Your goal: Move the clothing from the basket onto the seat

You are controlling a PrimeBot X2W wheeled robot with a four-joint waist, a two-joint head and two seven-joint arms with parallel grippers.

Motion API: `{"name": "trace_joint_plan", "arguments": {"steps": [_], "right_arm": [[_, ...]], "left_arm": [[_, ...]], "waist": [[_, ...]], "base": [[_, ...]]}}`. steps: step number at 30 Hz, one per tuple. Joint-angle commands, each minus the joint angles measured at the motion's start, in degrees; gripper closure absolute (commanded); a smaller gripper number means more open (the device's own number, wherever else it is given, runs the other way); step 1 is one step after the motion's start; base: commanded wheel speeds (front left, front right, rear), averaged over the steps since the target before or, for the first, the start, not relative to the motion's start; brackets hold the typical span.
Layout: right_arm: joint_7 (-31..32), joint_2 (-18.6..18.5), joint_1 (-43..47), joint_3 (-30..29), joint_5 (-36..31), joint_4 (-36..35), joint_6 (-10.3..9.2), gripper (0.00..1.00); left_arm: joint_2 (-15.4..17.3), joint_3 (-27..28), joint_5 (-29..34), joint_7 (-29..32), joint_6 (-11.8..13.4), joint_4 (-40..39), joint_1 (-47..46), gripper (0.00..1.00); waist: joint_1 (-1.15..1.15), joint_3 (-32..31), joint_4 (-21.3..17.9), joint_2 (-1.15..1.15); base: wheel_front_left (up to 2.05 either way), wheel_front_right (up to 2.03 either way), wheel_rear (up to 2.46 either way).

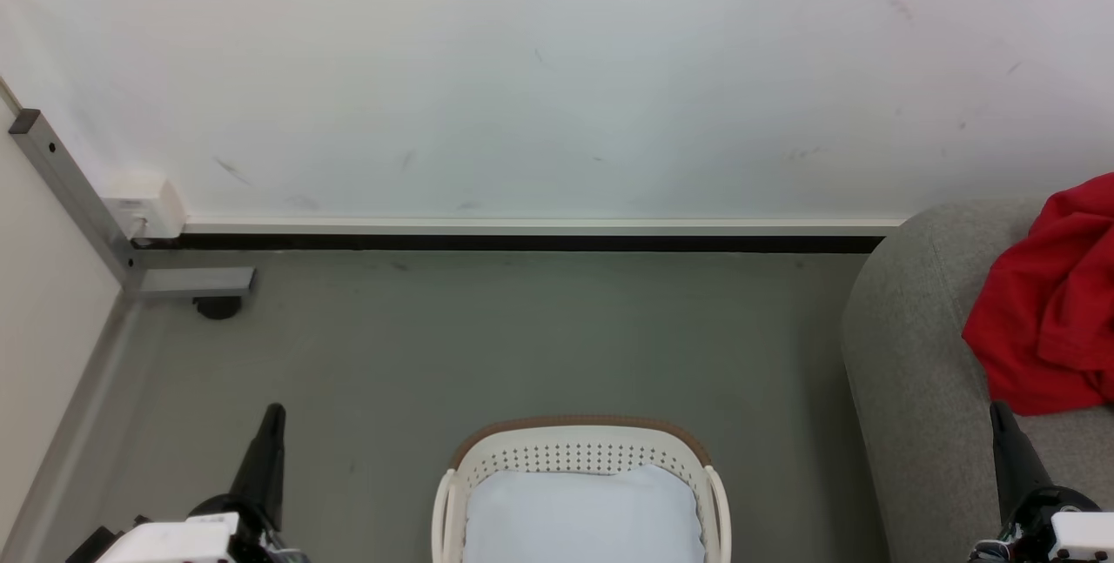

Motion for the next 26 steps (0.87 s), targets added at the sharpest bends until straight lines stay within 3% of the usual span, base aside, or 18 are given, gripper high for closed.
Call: {"name": "trace_joint_plan", "arguments": {"steps": [1,26], "right_arm": [[0.2,0.0,-0.6,-0.2,-0.3,-0.1,-0.12,1.00],[0.2,0.1,-0.7,-0.4,-0.4,-0.1,-0.12,1.00]], "left_arm": [[0.4,0.2,-0.7,0.2,-0.2,-0.1,-0.5,1.00],[0.4,0.1,-0.7,0.2,-0.2,-0.1,-0.5,1.00]], "waist": [[0.00,0.0,0.0,0.00],[0.00,0.0,0.0,0.00]], "base": [[0.00,0.00,0.00],[0.00,0.00,0.00]]}}
